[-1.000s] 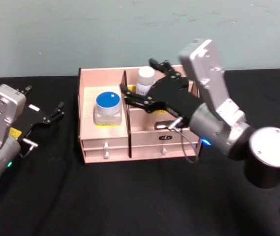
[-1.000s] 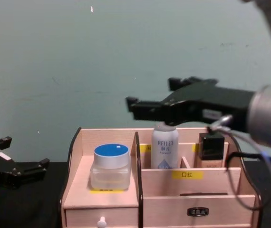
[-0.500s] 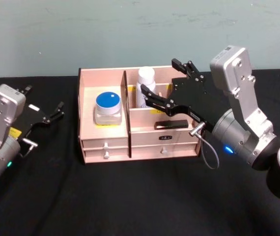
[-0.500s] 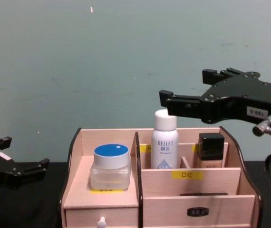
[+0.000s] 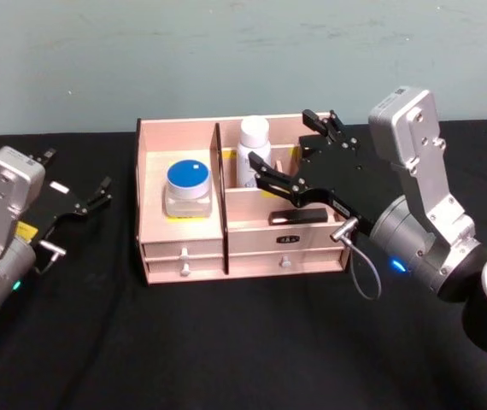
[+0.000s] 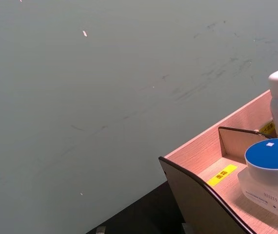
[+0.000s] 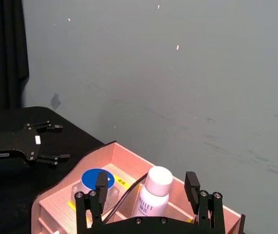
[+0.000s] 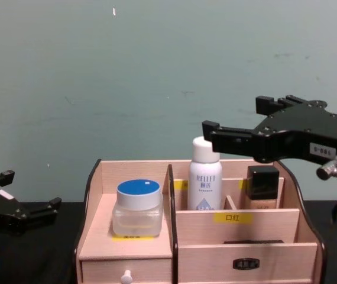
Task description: Pick up the facial cleanser and watermelon frost from the table and place them into the tiered storage box.
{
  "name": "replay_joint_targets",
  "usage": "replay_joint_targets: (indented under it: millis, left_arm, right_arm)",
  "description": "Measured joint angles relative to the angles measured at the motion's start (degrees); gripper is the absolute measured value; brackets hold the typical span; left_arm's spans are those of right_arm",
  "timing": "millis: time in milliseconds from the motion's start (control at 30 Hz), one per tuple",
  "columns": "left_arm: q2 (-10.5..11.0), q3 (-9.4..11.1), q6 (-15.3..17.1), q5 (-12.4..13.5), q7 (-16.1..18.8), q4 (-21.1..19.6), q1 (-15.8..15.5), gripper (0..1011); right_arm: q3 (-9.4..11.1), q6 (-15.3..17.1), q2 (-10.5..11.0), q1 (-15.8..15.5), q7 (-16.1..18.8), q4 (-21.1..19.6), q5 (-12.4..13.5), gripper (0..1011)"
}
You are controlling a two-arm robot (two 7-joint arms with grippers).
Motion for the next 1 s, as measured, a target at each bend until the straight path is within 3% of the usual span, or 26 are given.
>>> replay_joint_targets:
  millis: [1000]
  left_arm:
    - [0.0, 0.0, 0.0, 0.0, 0.0, 0.0, 0.0, 1010]
  right_arm:
    - [3.92, -0.49, -0.43, -2.99, -1.89, -0.7, 0.89, 1000]
